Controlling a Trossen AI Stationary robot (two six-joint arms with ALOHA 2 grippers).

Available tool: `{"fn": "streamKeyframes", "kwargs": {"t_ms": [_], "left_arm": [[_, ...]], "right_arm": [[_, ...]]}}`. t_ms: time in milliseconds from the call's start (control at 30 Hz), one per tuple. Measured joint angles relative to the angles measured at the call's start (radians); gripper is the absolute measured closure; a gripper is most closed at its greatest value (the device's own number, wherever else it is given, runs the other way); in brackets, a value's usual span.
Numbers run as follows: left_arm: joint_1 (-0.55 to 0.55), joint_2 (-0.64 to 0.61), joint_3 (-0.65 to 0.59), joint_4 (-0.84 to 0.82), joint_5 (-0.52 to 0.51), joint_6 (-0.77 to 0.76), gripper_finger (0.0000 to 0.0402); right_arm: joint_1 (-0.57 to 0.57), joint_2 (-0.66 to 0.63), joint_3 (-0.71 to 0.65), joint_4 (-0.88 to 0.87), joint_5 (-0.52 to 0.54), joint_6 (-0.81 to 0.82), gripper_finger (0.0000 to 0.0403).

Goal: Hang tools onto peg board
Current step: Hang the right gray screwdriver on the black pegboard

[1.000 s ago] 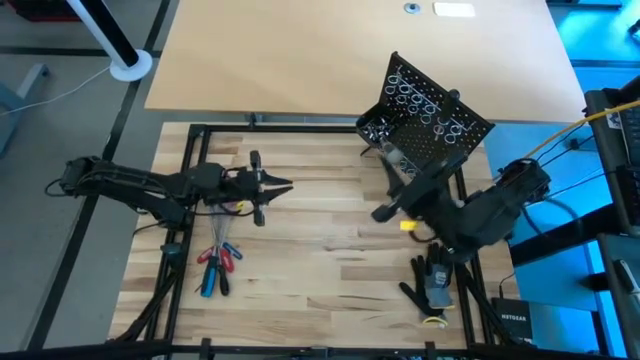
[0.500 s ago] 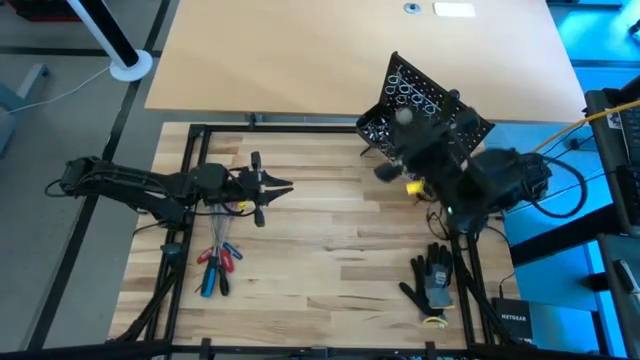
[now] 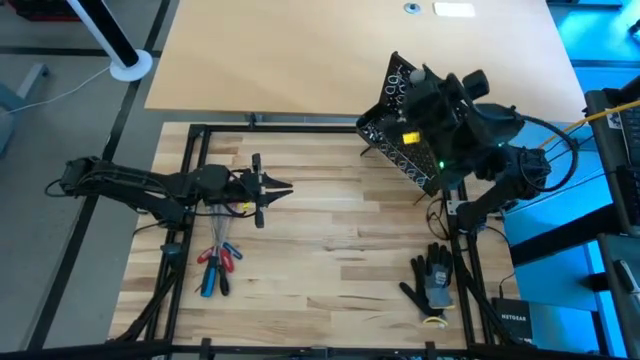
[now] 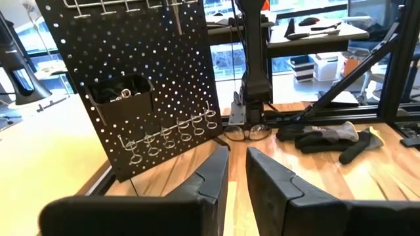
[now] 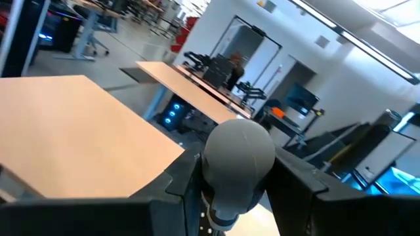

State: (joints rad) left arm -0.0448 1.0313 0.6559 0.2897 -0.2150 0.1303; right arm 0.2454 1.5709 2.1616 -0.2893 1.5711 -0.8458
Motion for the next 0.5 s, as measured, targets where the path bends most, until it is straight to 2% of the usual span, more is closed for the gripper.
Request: {"fn": "streamKeyframes", "kwargs": {"t_ms": [233, 500], "left_arm": [[0.0, 0.0, 0.0, 0.001, 0.0, 0.0, 0.0357], [0.0, 0.0, 0.0, -0.022, 0.0, -0.001, 0.0357]], "right_arm": [[-0.059, -0.01, 0.0, 0.001, 0.0, 0.013, 0.027], [-0.056, -0.054, 0.0, 0.001, 0.0, 0.068, 0.027]]}}
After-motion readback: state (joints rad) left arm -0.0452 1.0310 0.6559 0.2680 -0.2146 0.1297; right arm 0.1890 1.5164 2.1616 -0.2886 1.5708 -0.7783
